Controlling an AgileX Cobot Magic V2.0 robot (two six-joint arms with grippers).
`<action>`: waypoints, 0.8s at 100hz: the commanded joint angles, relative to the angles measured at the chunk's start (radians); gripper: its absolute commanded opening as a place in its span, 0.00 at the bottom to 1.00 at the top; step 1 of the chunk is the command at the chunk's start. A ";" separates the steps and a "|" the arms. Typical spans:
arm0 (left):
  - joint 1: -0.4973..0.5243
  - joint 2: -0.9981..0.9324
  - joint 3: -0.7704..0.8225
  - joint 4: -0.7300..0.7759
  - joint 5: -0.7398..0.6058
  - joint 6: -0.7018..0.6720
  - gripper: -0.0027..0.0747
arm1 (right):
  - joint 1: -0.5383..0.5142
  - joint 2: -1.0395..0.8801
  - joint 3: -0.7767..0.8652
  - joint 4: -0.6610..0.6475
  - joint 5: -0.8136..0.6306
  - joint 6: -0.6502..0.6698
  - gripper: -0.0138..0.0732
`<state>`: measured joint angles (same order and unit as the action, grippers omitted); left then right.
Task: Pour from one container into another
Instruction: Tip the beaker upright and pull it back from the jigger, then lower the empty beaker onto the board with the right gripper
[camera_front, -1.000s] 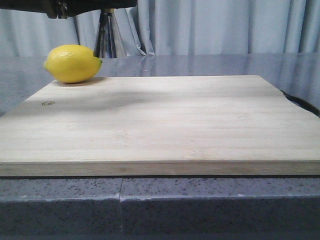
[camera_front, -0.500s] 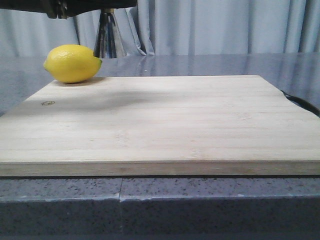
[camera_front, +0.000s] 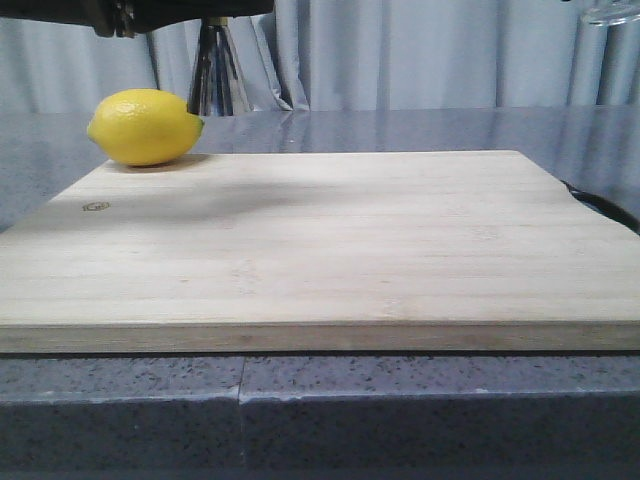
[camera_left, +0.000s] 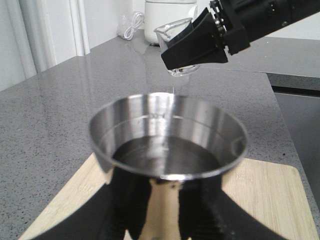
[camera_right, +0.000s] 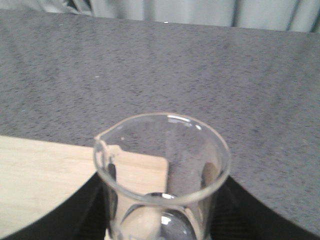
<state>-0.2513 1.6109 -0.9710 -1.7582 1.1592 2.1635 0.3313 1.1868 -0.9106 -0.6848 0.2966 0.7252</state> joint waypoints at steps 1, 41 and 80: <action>-0.010 -0.044 -0.032 -0.092 0.095 -0.008 0.33 | 0.029 -0.013 -0.027 -0.013 -0.051 -0.007 0.51; -0.010 -0.044 -0.032 -0.092 0.095 -0.008 0.33 | 0.123 0.029 -0.027 0.061 -0.055 -0.177 0.51; -0.010 -0.044 -0.032 -0.092 0.093 -0.008 0.33 | 0.030 0.029 -0.014 1.158 -0.202 -1.317 0.51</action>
<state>-0.2513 1.6109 -0.9710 -1.7566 1.1592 2.1635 0.3917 1.2379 -0.9081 0.2312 0.2061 -0.3440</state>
